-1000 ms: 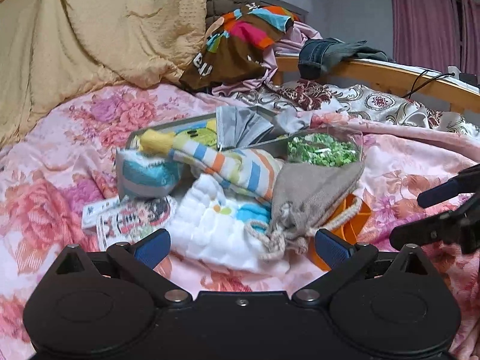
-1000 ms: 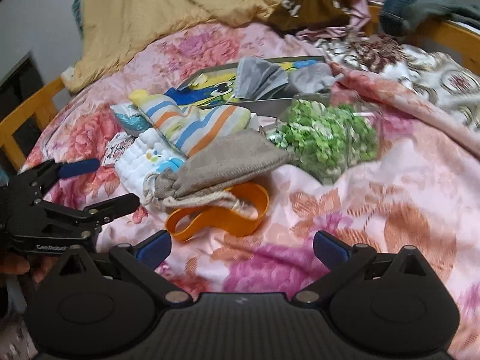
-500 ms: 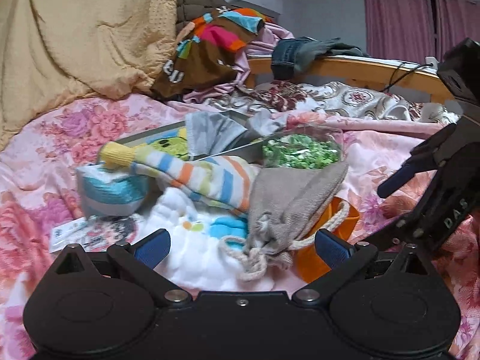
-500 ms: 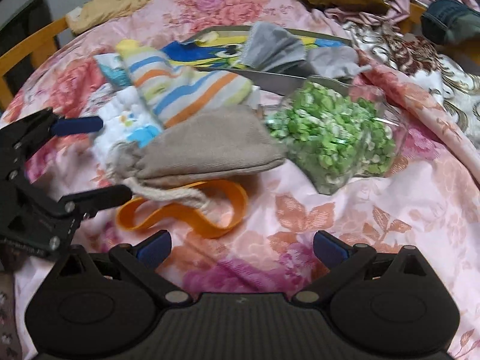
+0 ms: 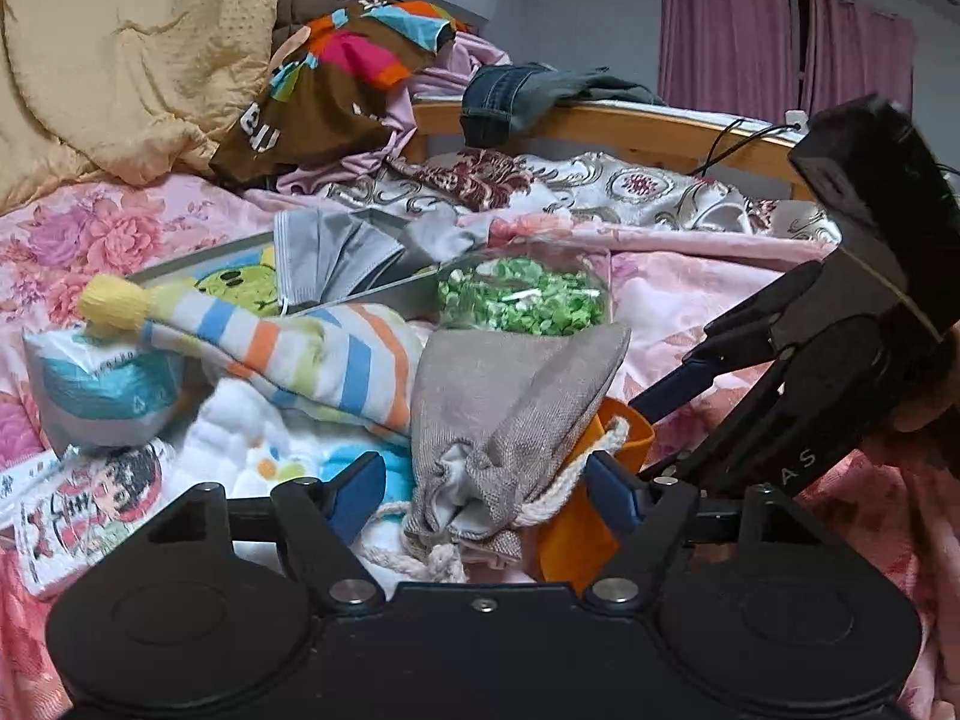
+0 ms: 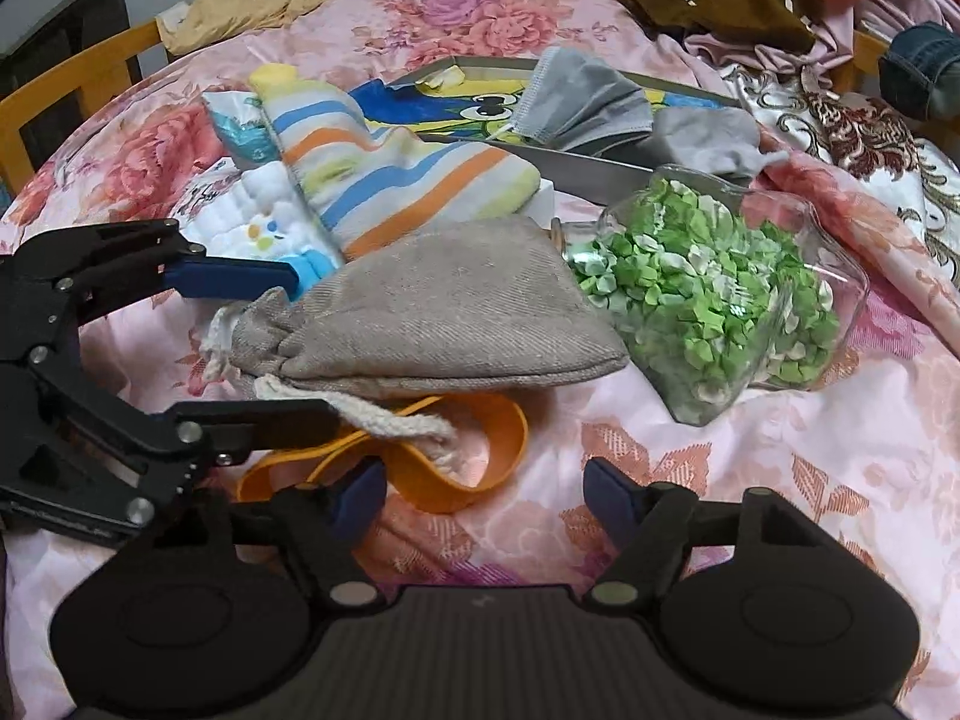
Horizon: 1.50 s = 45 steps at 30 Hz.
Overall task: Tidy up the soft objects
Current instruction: 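Grasp the grey drawstring pouch with the left gripper while the right grasps the orange band, then lift the pouch with the left gripper while the right carries the orange band toward the tray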
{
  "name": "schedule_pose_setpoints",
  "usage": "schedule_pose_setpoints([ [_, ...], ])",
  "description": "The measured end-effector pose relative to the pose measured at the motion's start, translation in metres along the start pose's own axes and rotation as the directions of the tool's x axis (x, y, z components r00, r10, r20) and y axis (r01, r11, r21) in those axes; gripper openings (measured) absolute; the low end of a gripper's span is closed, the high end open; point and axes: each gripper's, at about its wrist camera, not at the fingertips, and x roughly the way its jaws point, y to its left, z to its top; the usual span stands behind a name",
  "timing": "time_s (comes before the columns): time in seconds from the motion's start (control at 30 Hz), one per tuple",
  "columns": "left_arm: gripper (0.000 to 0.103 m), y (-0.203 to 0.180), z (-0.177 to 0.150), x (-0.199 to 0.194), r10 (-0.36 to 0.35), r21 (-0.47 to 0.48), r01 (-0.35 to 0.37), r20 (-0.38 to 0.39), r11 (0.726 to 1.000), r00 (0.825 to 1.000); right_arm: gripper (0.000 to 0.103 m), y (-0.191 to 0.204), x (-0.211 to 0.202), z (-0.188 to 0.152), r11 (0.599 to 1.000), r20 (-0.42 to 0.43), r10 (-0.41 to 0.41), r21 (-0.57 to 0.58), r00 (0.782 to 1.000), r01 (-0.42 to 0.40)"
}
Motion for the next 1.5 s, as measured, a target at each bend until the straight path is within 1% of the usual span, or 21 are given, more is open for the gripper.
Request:
schedule_pose_setpoints([
  [0.07,0.076,-0.001,-0.002,0.002,0.009,0.004,-0.009,0.000,1.000,1.000,0.072,0.003,0.000,-0.001,1.000,0.009,-0.001,-0.019,1.000,0.001],
  [0.1,0.076,-0.001,-0.002,0.003,0.014,0.003,-0.014,-0.007,1.000,1.000,0.068,0.005,0.000,-0.001,1.000,0.015,0.007,-0.023,1.000,-0.007],
  [0.13,0.074,0.000,-0.001,0.004,0.017,-0.001,-0.017,-0.015,1.000,1.000,0.063,0.006,0.000,-0.001,1.000,0.022,0.016,-0.026,1.000,-0.015],
  [0.17,0.072,0.000,-0.001,0.004,0.016,-0.005,-0.017,-0.021,1.000,1.000,0.061,0.007,-0.001,-0.001,0.999,0.028,0.022,-0.031,0.999,-0.021],
  [0.23,0.056,0.002,-0.001,0.004,0.018,-0.016,-0.019,-0.033,1.000,0.999,0.053,0.009,-0.002,-0.001,0.999,0.039,0.029,-0.044,0.999,-0.027],
  [0.3,0.052,0.002,-0.001,0.004,0.021,-0.032,-0.022,-0.045,0.999,0.999,0.051,0.010,-0.002,-0.001,0.999,0.045,0.028,-0.048,0.999,-0.026],
  [0.33,0.048,0.002,-0.001,0.004,0.021,-0.042,-0.023,-0.045,0.999,0.999,0.050,0.010,-0.002,-0.001,0.999,0.047,0.028,-0.043,0.998,-0.026],
  [0.4,0.046,0.001,0.001,0.003,0.023,-0.054,-0.025,-0.050,0.998,0.998,0.047,0.007,-0.002,-0.001,0.999,0.050,0.036,-0.025,0.998,-0.034],
  [0.5,0.043,-0.002,0.001,0.004,0.039,-0.068,-0.043,-0.055,0.997,0.998,0.040,0.003,-0.003,-0.001,0.999,0.057,0.042,0.002,0.997,-0.042],
  [0.53,0.043,-0.003,0.001,0.005,0.047,-0.082,-0.052,-0.057,0.995,0.997,0.037,0.002,-0.003,-0.001,0.999,0.059,0.043,0.008,0.997,-0.043],
  [0.6,0.042,-0.001,-0.002,0.005,0.066,-0.138,-0.073,-0.054,0.988,0.996,0.032,0.001,-0.004,-0.001,0.999,0.066,0.041,0.013,0.997,-0.042],
  [0.7,0.041,0.000,-0.005,0.005,0.096,-0.194,-0.103,-0.048,0.976,0.994,0.025,0.001,-0.010,-0.001,1.000,0.094,0.019,0.012,0.995,-0.020],
  [0.77,0.040,-0.002,-0.005,0.002,0.116,-0.210,-0.122,-0.042,0.970,0.992,0.022,0.000,-0.013,-0.002,1.000,0.114,-0.001,0.019,0.994,-0.001],
  [0.8,0.039,-0.003,-0.005,0.001,0.125,-0.217,-0.131,-0.039,0.967,0.991,0.019,-0.001,-0.014,-0.002,1.000,0.123,-0.019,0.026,0.992,0.016],
  [0.87,0.039,-0.006,-0.003,-0.002,0.149,-0.245,-0.154,-0.040,0.957,0.988,0.018,-0.004,-0.016,-0.001,0.998,0.130,-0.043,0.049,0.991,0.037],
  [0.97,0.039,-0.011,0.000,-0.004,0.181,-0.286,-0.196,-0.078,0.938,0.980,0.018,-0.007,-0.020,-0.002,0.997,0.139,-0.053,0.069,0.989,0.043],
  [1.13,0.038,-0.025,0.003,-0.014,0.223,-0.297,-0.237,-0.079,0.925,0.972,0.016,-0.008,-0.027,-0.002,0.994,0.175,-0.093,0.074,0.980,0.081],
  [1.23,0.038,-0.029,0.000,-0.026,0.242,-0.360,-0.251,-0.071,0.899,0.968,0.016,-0.016,-0.029,-0.003,0.986,0.174,-0.125,0.126,0.977,0.104],
  [1.3,0.038,-0.029,-0.005,-0.035,0.259,-0.410,-0.261,-0.062,0.874,0.964,0.016,-0.022,-0.031,-0.004,0.982,0.176,-0.131,0.161,0.976,0.102],
  [1.37,0.037,-0.028,-0.008,-0.043,0.264,-0.459,-0.261,-0.057,0.850,0.963,0.016,-0.025,-0.035,-0.005,0.980,0.193,-0.137,0.172,0.972,0.104],
  [1.5,0.037,-0.032,-0.005,-0.049,0.282,-0.467,-0.277,-0.059,0.840,0.957,0.016,-0.024,-0.044,-0.005,0.981,0.249,-0.130,0.171,0.960,0.089],
])
